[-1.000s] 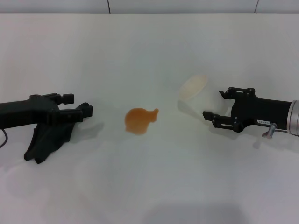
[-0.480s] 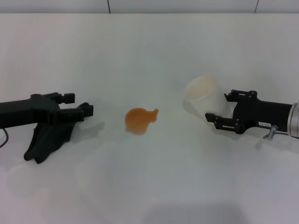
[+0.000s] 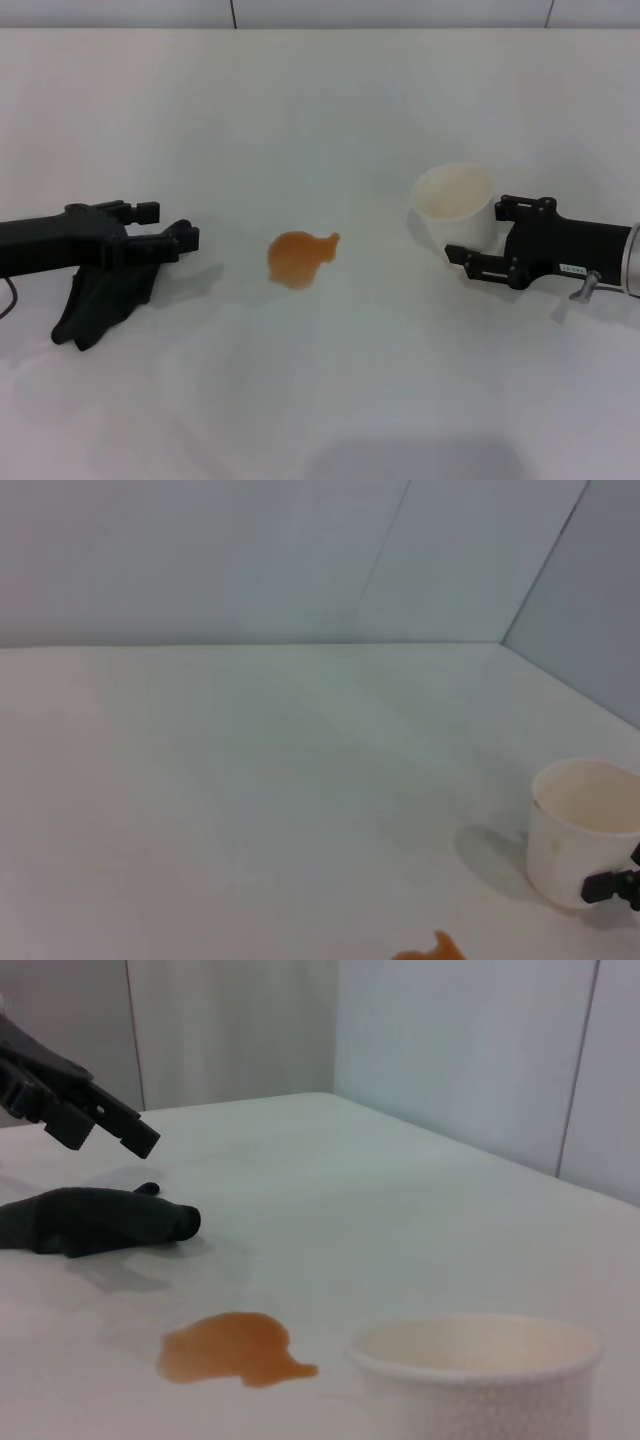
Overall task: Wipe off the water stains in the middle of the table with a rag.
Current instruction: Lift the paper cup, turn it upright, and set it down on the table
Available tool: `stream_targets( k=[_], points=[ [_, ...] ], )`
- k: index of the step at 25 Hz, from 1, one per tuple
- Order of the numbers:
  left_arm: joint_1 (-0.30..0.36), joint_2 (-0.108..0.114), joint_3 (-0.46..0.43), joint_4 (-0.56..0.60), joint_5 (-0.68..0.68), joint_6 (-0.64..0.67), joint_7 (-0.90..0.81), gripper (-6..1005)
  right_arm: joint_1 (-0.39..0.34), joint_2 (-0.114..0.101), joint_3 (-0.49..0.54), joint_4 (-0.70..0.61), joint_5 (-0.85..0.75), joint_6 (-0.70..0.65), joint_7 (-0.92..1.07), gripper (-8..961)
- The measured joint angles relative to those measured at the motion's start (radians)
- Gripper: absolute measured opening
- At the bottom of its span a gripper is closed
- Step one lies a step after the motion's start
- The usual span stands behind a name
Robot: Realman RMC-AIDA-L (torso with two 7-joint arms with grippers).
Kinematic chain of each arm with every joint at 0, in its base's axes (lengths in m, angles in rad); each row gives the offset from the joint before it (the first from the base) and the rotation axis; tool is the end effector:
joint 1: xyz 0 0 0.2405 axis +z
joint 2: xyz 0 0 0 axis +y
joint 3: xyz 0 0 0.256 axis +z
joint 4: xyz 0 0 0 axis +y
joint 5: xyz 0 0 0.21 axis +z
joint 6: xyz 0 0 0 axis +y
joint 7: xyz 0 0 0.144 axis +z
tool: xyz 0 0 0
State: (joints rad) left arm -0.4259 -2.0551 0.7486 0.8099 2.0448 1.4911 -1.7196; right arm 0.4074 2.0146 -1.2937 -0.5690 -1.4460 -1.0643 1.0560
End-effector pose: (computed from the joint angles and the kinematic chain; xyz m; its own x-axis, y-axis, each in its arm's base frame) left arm -0.2955 0.3229 0.0259 0.6742 0.5851 0.4507 0.7044 -0.6929 -0.1541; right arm 0.2950 0.3363 -0.0350 0.9049 -0.1932 -0.3793 -0.3586 -0.8260 -0.4348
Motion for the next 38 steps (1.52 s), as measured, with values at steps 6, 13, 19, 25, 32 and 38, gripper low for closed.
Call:
stream_targets(
  k=[6, 13, 19, 25, 32, 38],
  points=[
    [0.0, 0.001, 0.0, 0.0, 0.0, 0.0, 0.0, 887, -0.003, -0.001, 0.005, 0.0, -0.005, -0.001, 0.003, 671],
    [-0.003, 0.001, 0.0, 0.0, 0.0, 0.0, 0.0, 886, -0.015, -0.002, 0.007, -0.005, -0.007, 0.001, 0.005, 672],
    [-0.004, 0.001, 0.0, 0.0, 0.0, -0.002, 0.0, 886, -0.016, -0.002, 0.007, -0.011, -0.009, -0.003, 0.008, 675],
    [-0.004, 0.001, 0.0, 0.0, 0.0, -0.003, 0.0, 886, -0.011, -0.004, 0.002, -0.011, -0.012, -0.001, 0.032, 676],
    [-0.004, 0.001, 0.0, 0.0, 0.0, -0.003, 0.0, 885, -0.007, -0.008, 0.003, -0.01, -0.013, -0.001, 0.057, 711],
    [-0.004, 0.0, 0.0, 0.0, 0.0, -0.003, 0.0, 885, -0.007, -0.01, 0.007, -0.015, -0.014, -0.016, 0.059, 720]
  ],
)
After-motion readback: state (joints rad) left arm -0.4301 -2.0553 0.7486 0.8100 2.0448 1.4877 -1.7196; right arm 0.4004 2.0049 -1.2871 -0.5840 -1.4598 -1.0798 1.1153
